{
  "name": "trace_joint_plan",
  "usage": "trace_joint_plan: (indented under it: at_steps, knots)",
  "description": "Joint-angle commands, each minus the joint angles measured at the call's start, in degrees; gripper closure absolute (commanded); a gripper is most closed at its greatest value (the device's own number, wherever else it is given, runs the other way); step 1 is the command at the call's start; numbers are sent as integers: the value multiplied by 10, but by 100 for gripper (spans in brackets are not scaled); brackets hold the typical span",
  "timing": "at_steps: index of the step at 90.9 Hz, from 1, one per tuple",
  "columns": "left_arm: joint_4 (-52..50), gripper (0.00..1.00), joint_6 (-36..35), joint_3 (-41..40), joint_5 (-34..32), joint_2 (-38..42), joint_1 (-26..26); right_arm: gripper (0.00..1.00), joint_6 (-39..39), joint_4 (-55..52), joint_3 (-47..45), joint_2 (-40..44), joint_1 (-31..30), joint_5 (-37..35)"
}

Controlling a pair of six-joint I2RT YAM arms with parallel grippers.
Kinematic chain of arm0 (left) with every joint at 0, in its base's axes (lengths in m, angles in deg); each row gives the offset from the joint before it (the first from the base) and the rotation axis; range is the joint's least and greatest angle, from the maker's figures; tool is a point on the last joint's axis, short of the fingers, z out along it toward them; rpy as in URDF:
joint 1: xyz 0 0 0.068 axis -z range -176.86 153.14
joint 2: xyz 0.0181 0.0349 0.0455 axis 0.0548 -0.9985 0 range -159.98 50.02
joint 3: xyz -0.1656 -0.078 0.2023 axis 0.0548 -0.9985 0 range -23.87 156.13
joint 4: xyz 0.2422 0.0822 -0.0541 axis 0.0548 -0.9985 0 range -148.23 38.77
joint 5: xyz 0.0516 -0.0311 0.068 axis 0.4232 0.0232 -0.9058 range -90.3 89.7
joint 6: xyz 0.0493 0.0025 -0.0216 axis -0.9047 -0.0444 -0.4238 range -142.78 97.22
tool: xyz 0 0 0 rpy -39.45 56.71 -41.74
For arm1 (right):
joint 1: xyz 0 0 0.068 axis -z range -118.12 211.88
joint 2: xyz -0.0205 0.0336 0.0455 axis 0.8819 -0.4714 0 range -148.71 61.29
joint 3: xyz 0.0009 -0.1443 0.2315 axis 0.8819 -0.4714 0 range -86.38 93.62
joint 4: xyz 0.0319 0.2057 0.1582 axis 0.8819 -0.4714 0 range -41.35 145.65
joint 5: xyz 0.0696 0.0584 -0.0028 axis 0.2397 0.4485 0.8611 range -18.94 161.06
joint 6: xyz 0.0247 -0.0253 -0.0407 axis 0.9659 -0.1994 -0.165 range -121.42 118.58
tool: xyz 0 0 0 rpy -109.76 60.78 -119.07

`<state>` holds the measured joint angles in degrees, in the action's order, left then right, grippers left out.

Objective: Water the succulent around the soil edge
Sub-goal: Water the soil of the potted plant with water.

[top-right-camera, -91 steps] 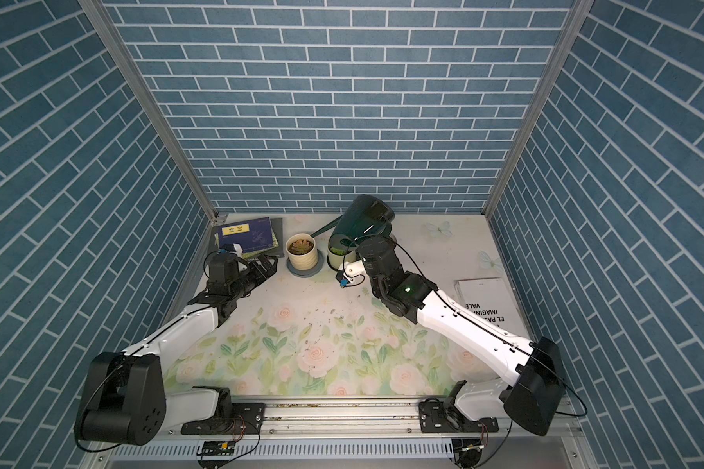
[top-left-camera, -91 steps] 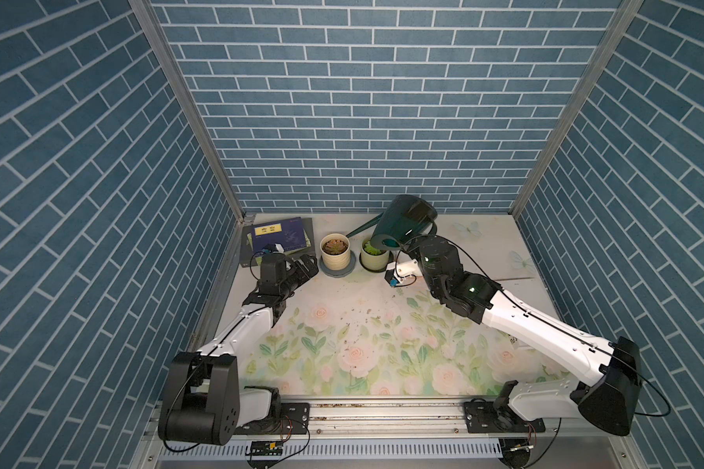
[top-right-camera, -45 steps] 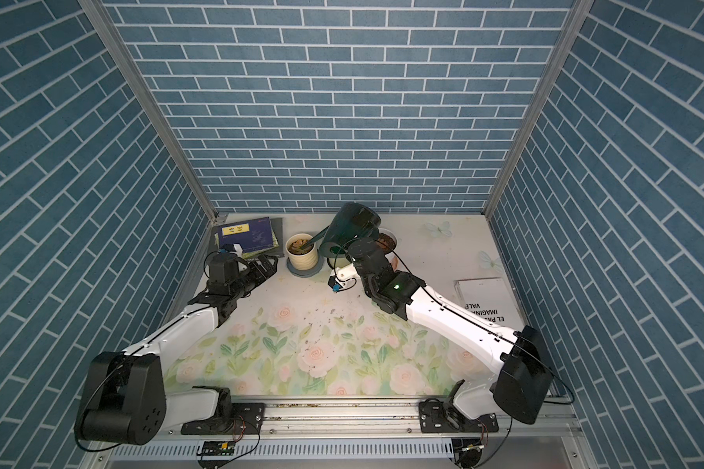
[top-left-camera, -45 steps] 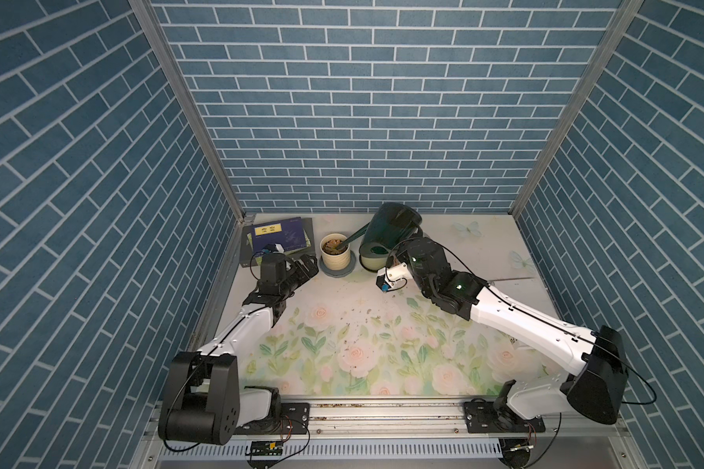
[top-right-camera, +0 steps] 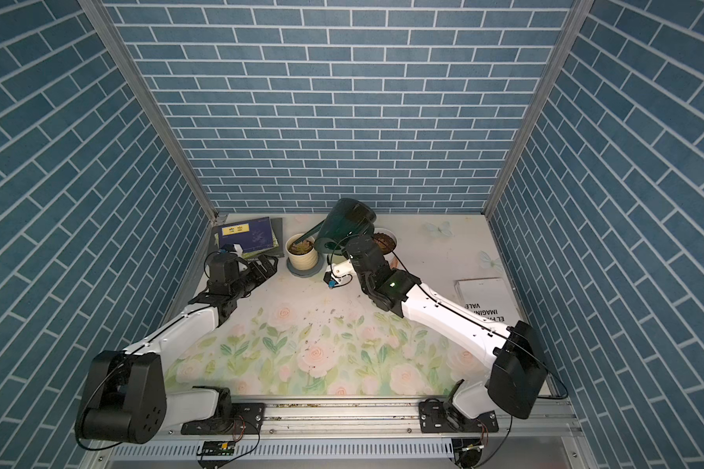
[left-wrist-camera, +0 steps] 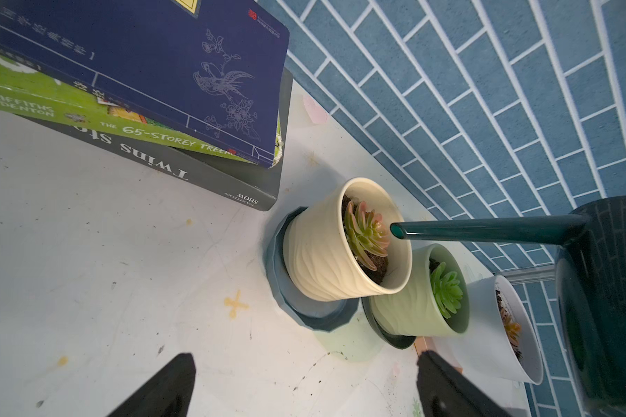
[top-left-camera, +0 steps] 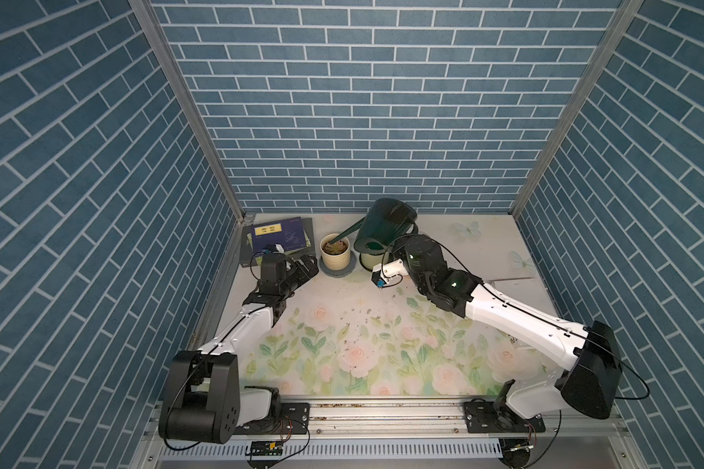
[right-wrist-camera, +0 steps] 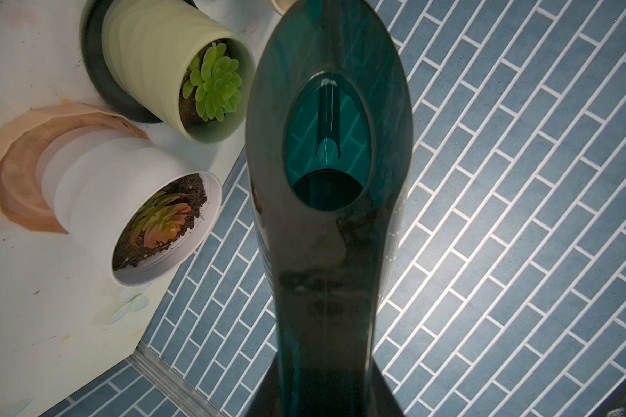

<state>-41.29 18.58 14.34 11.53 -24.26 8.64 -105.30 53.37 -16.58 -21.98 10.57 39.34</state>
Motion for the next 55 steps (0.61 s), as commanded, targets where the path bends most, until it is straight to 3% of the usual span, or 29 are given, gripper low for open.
trace_joint_plan:
  at_steps: [1, 38, 55]
  knots:
    - [0, 0, -5, 3, 0, -4, -5, 100, 40, 49, 24, 10, 11, -14]
    - [-3, 0, -5, 4, -7, -1, -4, 100, 202, -3, -13, 69, 43, 77]
    - [-4, 0, -3, 2, -16, 3, -5, 100, 362, 1, -33, 84, 72, 110]
